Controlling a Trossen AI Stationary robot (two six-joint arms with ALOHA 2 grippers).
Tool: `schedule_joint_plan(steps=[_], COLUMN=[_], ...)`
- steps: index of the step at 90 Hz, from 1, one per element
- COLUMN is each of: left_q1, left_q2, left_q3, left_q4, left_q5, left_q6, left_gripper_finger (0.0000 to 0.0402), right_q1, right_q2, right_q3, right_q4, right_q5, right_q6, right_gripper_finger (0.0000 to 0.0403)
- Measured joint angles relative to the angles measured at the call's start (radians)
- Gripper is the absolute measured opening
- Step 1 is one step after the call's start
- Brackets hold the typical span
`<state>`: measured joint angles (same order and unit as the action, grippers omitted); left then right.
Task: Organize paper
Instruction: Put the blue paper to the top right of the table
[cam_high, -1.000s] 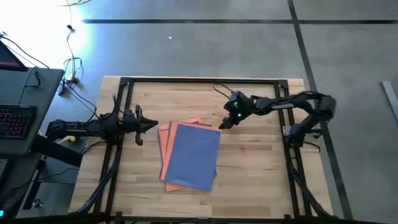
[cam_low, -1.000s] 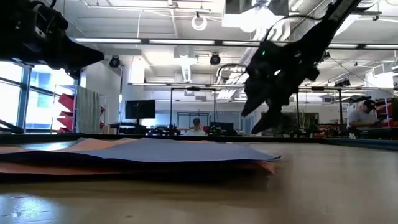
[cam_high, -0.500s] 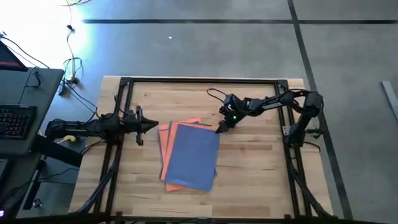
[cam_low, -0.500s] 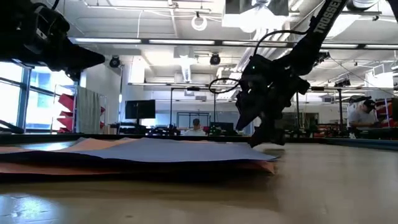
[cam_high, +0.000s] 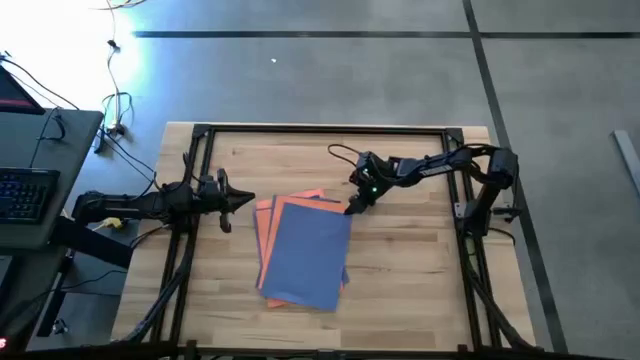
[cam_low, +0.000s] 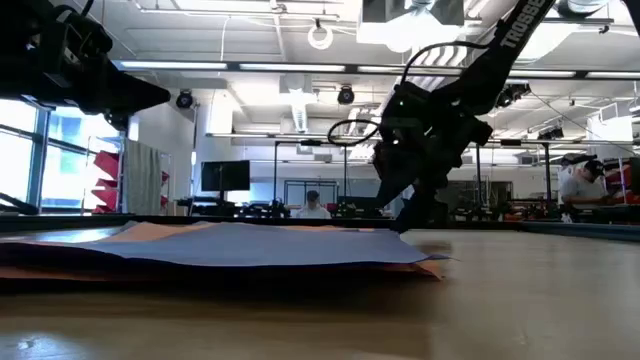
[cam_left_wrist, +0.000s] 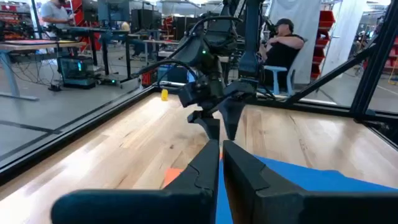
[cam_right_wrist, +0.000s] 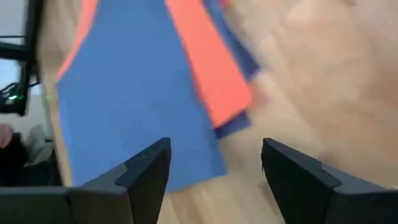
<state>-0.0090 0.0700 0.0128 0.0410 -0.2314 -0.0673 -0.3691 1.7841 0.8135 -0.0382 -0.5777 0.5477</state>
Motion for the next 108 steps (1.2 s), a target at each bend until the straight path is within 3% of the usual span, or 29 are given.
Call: schedule_joint_plan(steps=[80,108], left_q1=[0.0,0.0], left_q2=[0.041,0.041], left_q3=[0.0,0.0], left_q4=[0.001,0.002], left_q5=[-0.018,-0.019], left_q6=[-0.027,-0.027], left_gripper_finger=[0.0001,0.0001], right_q1=[0.056,0.087], right_q2=[0.005,0.086], right_q3=[0.0,0.004], right_q4=[0.06,0.091], right_q5=[-0.025,-0.036], right_q6=[0.073,0.053], right_gripper_finger=[0.0231,0.0231])
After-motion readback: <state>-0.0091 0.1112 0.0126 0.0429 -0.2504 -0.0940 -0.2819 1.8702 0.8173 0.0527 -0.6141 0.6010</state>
